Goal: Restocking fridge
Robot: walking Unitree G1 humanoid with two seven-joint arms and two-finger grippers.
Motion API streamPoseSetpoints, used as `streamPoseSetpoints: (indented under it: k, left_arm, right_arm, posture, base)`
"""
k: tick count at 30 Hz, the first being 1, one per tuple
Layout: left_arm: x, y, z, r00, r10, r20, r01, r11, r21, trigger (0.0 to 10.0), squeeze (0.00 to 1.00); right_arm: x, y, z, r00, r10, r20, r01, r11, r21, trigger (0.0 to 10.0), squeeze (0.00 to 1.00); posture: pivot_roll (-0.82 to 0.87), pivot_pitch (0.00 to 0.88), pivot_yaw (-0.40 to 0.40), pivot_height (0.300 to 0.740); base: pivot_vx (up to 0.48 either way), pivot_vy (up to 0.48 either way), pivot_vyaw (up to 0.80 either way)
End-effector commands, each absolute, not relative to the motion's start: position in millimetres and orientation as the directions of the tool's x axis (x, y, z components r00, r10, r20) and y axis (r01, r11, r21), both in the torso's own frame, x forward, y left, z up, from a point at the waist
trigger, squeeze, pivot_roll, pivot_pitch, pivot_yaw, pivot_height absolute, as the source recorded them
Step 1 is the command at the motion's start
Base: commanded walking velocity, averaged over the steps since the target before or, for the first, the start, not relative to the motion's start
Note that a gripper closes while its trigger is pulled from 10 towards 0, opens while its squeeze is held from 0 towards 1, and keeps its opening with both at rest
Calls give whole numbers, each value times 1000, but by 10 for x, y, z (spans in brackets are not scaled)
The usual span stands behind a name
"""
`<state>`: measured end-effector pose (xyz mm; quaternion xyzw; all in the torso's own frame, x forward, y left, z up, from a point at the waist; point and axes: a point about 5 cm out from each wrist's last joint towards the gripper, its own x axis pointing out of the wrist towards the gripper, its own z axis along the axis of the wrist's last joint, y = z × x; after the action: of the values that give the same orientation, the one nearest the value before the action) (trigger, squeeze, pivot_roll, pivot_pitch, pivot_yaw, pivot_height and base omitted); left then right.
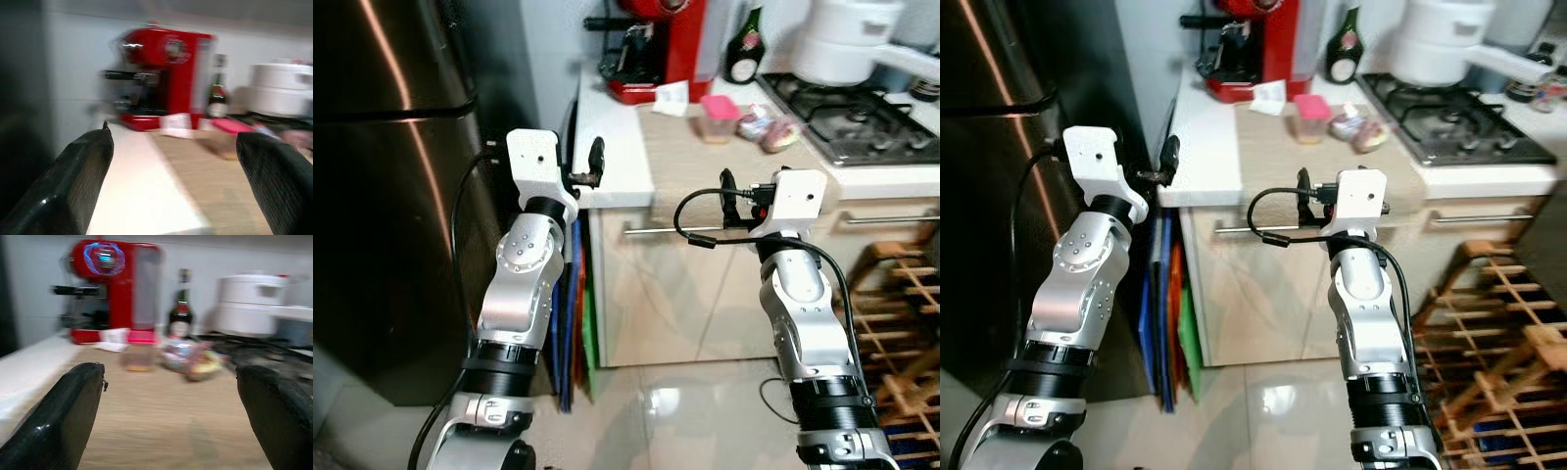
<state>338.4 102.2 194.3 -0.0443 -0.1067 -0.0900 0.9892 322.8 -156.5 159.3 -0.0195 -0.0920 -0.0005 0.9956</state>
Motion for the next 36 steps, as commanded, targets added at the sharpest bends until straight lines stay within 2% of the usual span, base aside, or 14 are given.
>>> streamPoseSetpoints:
  k: [1, 6, 12, 24, 36]
  left_arm:
    - [3405, 1091, 1932, 967, -152, 205, 167, 984, -58, 10000, 0]
    - [3423, 1138, 1922, 975, -101, 200, 119, 990, -77, 10000, 0]
    - [3409, 1143, 1971, 966, -121, 228, 145, 986, -88, 10000, 0]
    - [3439, 1239, 1946, 977, -54, 204, 74, 993, -93, 10000, 0]
    - [3421, 1211, 1983, 970, -71, 232, 101, 988, -121, 10000, 0]
  right_arm:
    - [3239, -1531, 1636, 981, 8, 194, -2, 1000, -29, 10000, 0]
    - [3242, -1529, 1634, 981, 9, 192, -4, 1000, -26, 10000, 0]
    - [3244, -1510, 1632, 981, 20, 191, -15, 999, -28, 10000, 0]
    - [3257, -1484, 1642, 980, 41, 192, -35, 999, -35, 10000, 0]
    - [3255, -1468, 1627, 981, 52, 185, -46, 998, -35, 10000, 0]
  posture:
    - [-57, 0, 40, 740]
    - [-57, 0, 41, 740]
    - [-55, 0, 41, 740]
    - [-53, 0, 37, 740]
    - [-51, 0, 33, 740]
  base:
    - [244, -409, 0]
    - [219, -181, 0]
    - [0, 0, 0]
    - [462, 0, 0]
    - [465, 0, 0]
